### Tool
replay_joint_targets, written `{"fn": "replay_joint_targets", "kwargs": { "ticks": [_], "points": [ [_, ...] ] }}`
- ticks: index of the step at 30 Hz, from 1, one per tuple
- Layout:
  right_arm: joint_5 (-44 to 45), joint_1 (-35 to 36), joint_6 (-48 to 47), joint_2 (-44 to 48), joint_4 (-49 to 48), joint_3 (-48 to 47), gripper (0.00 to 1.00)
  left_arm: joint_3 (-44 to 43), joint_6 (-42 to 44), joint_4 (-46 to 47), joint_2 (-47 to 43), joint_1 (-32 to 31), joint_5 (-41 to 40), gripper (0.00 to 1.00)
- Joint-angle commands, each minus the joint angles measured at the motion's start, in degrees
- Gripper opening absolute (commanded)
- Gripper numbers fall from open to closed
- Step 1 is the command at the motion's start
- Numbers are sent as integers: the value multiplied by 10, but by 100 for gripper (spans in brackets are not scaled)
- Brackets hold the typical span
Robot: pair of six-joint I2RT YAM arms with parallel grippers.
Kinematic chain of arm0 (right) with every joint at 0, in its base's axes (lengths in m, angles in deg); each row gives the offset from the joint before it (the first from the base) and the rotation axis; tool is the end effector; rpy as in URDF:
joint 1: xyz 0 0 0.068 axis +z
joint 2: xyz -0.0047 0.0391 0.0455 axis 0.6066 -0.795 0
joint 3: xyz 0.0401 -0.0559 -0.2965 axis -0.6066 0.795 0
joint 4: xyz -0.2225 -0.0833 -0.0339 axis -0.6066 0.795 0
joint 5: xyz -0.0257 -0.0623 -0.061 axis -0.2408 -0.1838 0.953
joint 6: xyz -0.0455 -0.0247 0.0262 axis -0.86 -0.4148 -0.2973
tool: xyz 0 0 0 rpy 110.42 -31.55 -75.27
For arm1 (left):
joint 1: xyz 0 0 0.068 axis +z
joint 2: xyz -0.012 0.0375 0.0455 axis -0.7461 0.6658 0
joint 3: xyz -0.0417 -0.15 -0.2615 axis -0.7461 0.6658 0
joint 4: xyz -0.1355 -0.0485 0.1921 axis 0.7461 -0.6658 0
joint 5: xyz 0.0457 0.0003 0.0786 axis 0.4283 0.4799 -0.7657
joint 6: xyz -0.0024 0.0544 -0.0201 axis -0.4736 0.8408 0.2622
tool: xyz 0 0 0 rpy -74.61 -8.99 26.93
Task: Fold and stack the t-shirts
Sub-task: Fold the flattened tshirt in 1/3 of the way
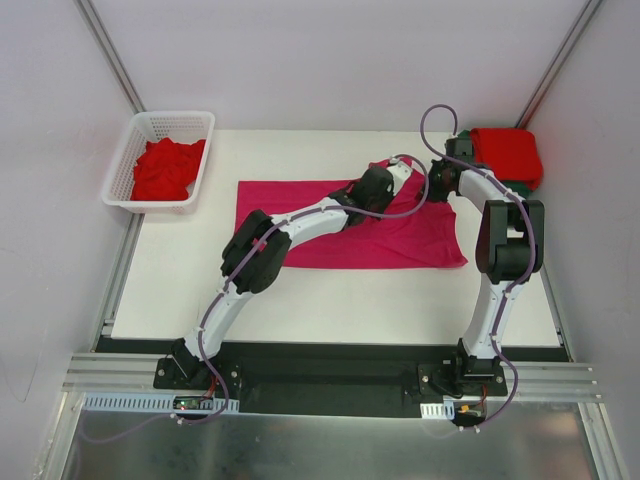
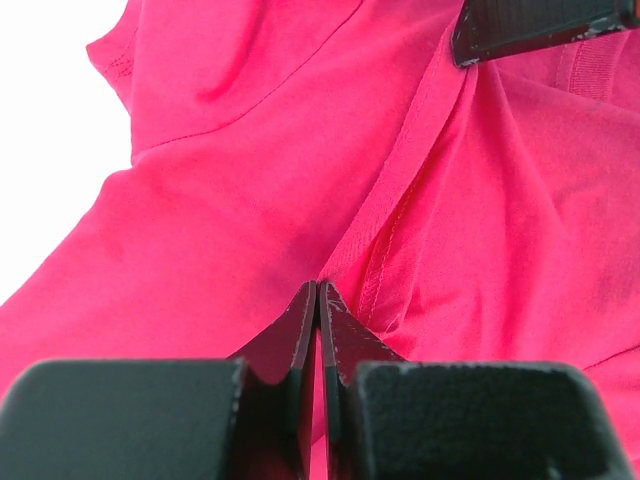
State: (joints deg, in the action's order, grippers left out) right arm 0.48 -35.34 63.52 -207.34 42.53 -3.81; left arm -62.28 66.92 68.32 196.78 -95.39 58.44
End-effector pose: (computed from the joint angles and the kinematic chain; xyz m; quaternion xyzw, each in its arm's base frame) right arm 0.4557 0.0236 0.2303 0.0342 0.9309 0.1234 0.3421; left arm 0.3839 -0.4054 0.2283 0.3417 0.7757 -0.1374 0.5126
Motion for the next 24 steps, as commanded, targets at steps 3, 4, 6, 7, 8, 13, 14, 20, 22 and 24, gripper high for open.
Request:
{"fn": "replay_joint_targets", "kwargs": {
  "ticks": [3,4,6,7,8,13,14,20,22,24],
  "points": [
    [-16,-3,0,44,-39,10,13,-27,-9,-13,3,10,7,2],
    [-17,-4,-2,45,-43,12,26,-27,-10,-13,3,11,7,6],
    [-19,-3,-3,55,-54,23,40,-26,-12,-15,4,13,7,13],
    [-22,-3,-4,58,-58,26,48,-26,-14,-14,3,14,7,24],
    [-22,-3,-6,61,-66,30,50,-26,-17,-14,3,15,7,27],
    [-19,-3,-14,95,-83,56,53,-25,-19,-14,0,20,0,53],
    [-20,-4,-15,101,-85,59,54,-23,-17,-14,-2,21,-1,55],
    [-32,-3,-8,138,-83,90,54,0,-8,-15,-35,23,-13,71],
    [-35,-2,-2,149,-83,109,54,20,-11,-15,-58,23,-13,75],
    [-36,-2,0,166,-80,123,54,45,-16,-16,-75,22,-10,79]
  ]
}}
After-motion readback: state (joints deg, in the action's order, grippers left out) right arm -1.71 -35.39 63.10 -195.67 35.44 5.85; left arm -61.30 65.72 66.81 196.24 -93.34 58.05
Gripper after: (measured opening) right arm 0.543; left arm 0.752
